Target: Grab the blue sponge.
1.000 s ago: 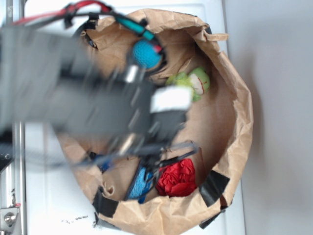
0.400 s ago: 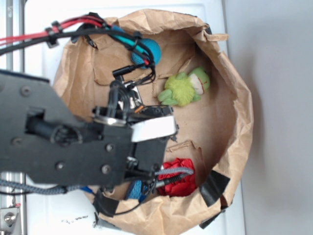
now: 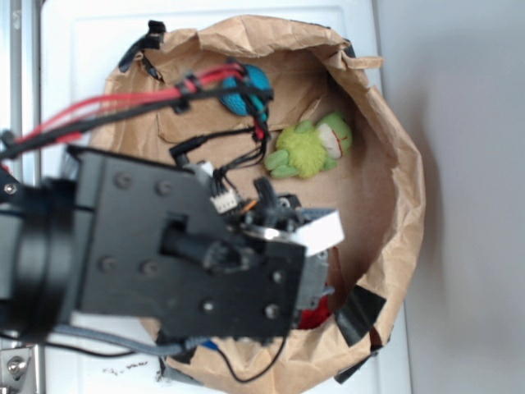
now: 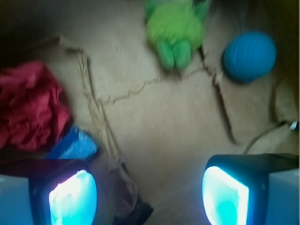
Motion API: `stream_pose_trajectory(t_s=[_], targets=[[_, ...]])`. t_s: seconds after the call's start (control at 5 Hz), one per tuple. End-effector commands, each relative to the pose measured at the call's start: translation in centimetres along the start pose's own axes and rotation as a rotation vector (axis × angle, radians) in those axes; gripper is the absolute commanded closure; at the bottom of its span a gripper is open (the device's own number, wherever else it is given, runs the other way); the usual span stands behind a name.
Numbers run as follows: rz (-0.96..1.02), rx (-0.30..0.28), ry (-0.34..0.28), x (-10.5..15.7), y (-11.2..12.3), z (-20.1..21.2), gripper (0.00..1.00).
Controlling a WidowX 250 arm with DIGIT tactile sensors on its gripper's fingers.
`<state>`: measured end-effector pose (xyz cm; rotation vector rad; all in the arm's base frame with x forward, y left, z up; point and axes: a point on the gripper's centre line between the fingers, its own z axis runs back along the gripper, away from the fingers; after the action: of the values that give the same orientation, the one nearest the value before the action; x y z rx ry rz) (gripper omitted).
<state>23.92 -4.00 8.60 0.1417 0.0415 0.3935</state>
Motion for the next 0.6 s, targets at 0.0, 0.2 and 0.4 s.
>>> stream_pose_trajectory(t_s=[0.0, 0.2, 0.4], targets=[[0.096, -0.179, -0.052, -0.9, -2.3, 0.8, 0.00], [0.127, -0.233, -0.053, -0.7, -3.5, 0.4, 0.00], [0.134, -0.241, -0.053, -1.3, -4.7, 0.5, 0.00]])
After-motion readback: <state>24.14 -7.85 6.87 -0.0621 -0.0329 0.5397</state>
